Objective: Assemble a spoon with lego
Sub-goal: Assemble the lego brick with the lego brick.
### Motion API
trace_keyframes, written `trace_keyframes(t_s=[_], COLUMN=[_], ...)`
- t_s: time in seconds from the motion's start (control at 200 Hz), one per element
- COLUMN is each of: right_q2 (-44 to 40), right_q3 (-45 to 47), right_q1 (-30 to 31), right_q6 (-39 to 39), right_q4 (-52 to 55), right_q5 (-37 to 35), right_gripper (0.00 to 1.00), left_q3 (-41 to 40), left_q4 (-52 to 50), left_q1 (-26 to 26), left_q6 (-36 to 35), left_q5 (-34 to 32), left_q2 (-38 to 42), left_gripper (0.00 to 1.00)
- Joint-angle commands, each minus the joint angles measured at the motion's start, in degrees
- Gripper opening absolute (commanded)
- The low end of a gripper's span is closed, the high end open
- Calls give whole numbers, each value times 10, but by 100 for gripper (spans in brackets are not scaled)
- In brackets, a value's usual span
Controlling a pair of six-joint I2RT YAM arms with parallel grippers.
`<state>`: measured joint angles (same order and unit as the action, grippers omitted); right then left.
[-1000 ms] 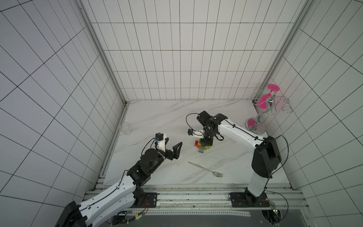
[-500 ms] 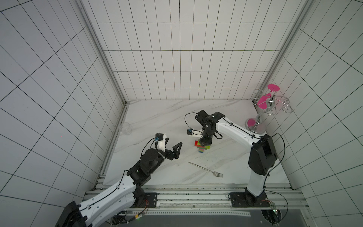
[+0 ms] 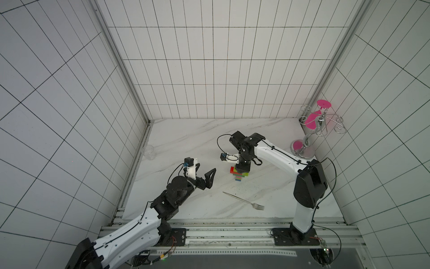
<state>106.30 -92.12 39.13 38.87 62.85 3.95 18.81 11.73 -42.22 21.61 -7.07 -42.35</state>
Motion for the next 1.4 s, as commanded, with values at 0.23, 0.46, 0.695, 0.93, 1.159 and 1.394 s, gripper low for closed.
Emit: trace_keyframes(t_s=[0.23,0.46,0.695,0.93,1.159,1.394], right_q2=[3,-4,-8,-21,-37,-21], right_q3=[-24,-30,-25,-30,-33,-32], right_q1=[1,1,1,1,0,-2], right_q6=[-4,-3,1,-5,-1,-28], right_q4=[26,32,29,18,19,19], right_q5=[-32,-23,-32,-20,-22,-22], right_gripper=[9,9,9,9,9,9], left_q3=[-3,-3,-3,-2,-2,-2], left_q4=[0,1,0,0,1,1], left_q1=[-1,-1,-1,-1,-1,-1], left_q6=[-7,-8,-7,-8,-8,-9], left_q5=[0,1,2,2,3,2], left_q2=[4,4,3,1,-1,0], left_gripper=[99,99,99,99,99,99])
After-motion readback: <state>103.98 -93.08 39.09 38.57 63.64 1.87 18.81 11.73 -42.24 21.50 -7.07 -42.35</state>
